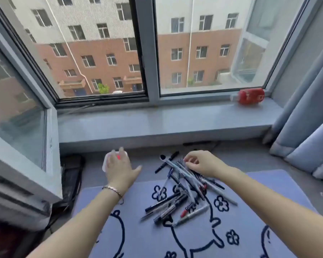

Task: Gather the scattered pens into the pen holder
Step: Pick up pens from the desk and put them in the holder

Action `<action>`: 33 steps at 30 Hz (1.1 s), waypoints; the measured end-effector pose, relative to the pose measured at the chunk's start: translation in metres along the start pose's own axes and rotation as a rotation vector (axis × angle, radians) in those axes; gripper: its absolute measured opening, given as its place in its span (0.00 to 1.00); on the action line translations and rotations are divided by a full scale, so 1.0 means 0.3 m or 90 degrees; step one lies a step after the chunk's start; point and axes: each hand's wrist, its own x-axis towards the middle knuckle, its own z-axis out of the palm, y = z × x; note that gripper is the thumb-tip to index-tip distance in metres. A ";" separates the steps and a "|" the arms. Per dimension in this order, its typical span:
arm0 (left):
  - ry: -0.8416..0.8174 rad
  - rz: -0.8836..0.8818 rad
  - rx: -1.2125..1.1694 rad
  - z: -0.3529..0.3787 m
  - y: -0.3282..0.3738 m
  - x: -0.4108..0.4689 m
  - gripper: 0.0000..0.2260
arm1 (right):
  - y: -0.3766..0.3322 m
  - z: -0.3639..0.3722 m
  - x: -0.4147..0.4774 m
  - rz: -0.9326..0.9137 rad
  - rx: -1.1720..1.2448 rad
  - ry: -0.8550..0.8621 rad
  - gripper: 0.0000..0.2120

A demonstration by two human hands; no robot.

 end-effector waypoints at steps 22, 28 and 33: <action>0.047 -0.186 -0.384 0.010 -0.095 -0.128 0.45 | 0.126 0.365 0.235 0.076 -0.416 -0.058 0.15; 0.010 -0.153 -0.334 0.020 -0.036 -0.266 0.44 | 0.121 0.271 0.174 0.117 -0.095 0.068 0.08; -0.038 -0.024 -0.308 0.028 0.049 -0.370 0.41 | -0.083 0.089 -0.015 -0.111 0.436 0.453 0.09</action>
